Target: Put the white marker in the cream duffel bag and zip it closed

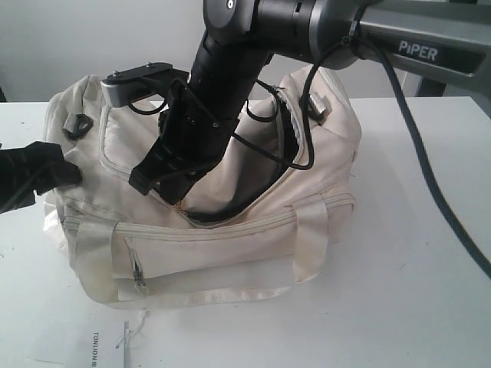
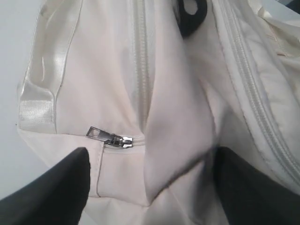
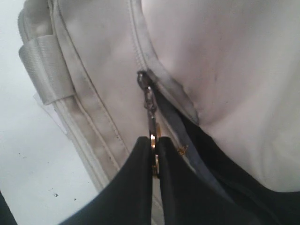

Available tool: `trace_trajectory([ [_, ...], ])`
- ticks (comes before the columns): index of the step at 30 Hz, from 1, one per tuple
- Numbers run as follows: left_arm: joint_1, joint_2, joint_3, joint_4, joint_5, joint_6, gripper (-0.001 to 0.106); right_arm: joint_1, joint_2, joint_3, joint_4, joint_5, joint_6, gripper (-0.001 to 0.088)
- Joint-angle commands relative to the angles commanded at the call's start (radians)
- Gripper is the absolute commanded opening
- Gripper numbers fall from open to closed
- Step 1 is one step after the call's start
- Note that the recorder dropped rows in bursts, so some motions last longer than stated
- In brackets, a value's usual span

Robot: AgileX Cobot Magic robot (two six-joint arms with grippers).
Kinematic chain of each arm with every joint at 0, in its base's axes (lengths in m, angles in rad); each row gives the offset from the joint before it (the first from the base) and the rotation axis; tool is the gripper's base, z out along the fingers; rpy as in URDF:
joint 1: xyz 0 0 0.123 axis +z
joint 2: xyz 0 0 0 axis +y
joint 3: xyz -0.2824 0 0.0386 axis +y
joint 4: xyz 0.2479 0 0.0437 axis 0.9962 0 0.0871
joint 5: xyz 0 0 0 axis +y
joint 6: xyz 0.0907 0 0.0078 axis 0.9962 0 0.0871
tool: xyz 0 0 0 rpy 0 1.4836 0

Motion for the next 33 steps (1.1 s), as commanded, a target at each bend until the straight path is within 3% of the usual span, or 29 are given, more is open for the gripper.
trace_trajectory([
  [2,-0.027,0.007,-0.009,0.000,-0.001,0.008,0.075,0.000,0.000,0.000,0.000,0.000,0.000,0.0000],
  [4,-0.063,0.013,-0.010,0.000,-0.008,0.027,0.066,0.000,0.000,0.000,0.000,0.000,0.000,0.0000],
  [10,-0.074,0.016,-0.010,0.000,-0.030,0.048,0.006,0.000,0.000,0.000,0.000,0.000,0.000,0.0000],
  [11,-0.074,0.016,-0.008,0.003,-0.032,0.051,0.000,0.000,0.000,0.000,0.000,0.000,0.000,0.0000],
  [23,-0.074,0.016,-0.008,0.001,-0.069,0.037,0.000,0.000,-0.002,0.000,-0.096,0.033,0.002,0.0000],
  [33,-0.074,0.016,-0.008,0.001,-0.074,0.037,0.000,0.000,-0.002,0.000,-0.101,0.033,0.004,0.0000],
])
